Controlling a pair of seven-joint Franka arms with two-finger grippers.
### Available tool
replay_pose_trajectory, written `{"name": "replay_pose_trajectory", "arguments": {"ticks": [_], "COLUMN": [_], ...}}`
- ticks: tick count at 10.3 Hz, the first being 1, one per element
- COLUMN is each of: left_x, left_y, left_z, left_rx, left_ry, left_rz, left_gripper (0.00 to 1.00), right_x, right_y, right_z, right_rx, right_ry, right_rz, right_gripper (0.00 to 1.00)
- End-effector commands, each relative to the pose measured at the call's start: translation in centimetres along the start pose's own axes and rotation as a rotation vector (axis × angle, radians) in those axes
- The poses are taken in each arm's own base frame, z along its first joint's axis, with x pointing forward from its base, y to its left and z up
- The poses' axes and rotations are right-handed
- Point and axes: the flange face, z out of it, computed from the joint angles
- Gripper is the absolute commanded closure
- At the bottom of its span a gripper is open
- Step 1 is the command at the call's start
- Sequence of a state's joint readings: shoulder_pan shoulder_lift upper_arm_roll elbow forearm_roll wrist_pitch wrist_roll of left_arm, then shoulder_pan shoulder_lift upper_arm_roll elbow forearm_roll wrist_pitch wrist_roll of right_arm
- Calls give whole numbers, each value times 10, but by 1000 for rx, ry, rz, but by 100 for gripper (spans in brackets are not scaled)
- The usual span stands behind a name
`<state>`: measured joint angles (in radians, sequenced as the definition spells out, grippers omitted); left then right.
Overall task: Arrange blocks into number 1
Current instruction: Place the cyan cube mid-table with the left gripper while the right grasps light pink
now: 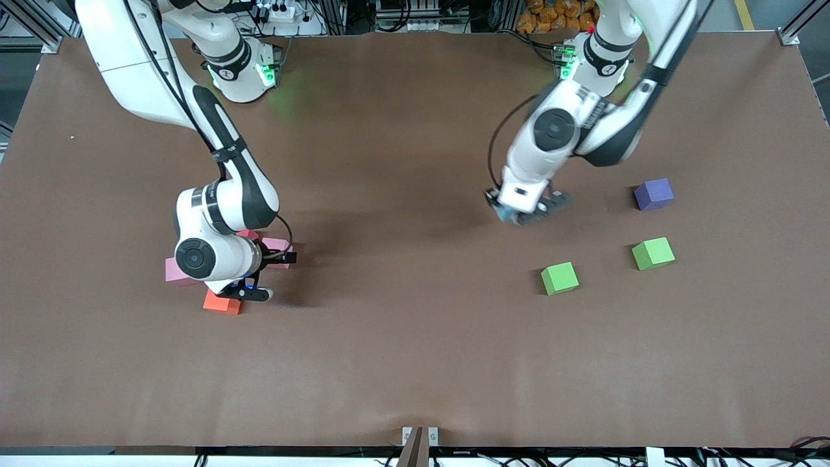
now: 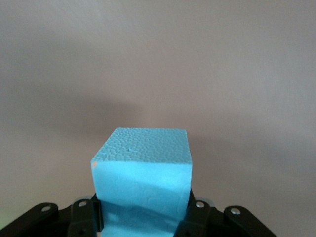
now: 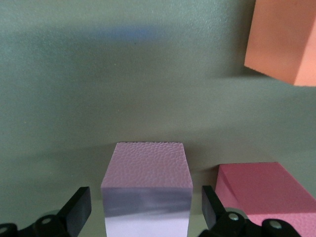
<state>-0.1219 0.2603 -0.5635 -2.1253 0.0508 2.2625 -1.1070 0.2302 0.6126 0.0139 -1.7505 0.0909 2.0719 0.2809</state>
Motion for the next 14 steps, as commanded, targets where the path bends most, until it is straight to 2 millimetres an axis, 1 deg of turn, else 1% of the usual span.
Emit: {"name": "replay_pose_trajectory", "arguments": {"ticks": [1, 2, 3, 4, 5, 6, 7, 8, 9, 10, 11, 12, 13, 14], "left_x": [-73, -100, -126, -152, -174, -204, -226, -245, -259, -265, -265, -273, -289, -291], "left_y": [34, 44, 53, 61, 66, 69, 70, 72, 75, 77, 77, 76, 74, 73], "left_z": [20, 23, 28, 36, 46, 60, 73, 76, 84, 85, 94, 103, 117, 128], "left_rx": [38, 39, 37, 35, 39, 62, 81, 76, 59, 53, 55, 67, 87, 85], "left_ry": [0, 1, 2, -1, -10, -21, -32, -20, -18, -3, 7, 11, -4, -18], "left_rz": [70, 112, 137, 175, 204, 240, 281, 325, 358, 383, 408, 437, 459, 453], "left_gripper": [100, 100, 100, 100, 100, 100, 100, 100, 100, 100, 100, 100, 100, 100], "right_x": [-3, -3, -2, -2, -2, -2, -2, -1, -2, -2, -2, -3, -3, -2], "right_y": [2, 3, 5, 7, 7, 7, 7, 8, 6, 5, 5, 3, 3, 4], "right_z": [5, 5, 5, 5, 5, 5, 3, 1, 0, -2, -4, -6, -9, -10], "right_rx": [-3, 1, 4, 6, 6, 6, 8, 10, 11, 12, 13, 15, 16, 15], "right_ry": [-4, -5, -7, -7, -7, -7, -5, -2, 2, 7, 9, 12, 18, 20], "right_rz": [-9, -4, 1, 4, 4, 6, 9, 18, 19, 19, 20, 19, 23, 24], "right_gripper": [12, 21, 24, 25, 26, 27, 27, 28, 28, 28, 30, 31, 31, 31]}}
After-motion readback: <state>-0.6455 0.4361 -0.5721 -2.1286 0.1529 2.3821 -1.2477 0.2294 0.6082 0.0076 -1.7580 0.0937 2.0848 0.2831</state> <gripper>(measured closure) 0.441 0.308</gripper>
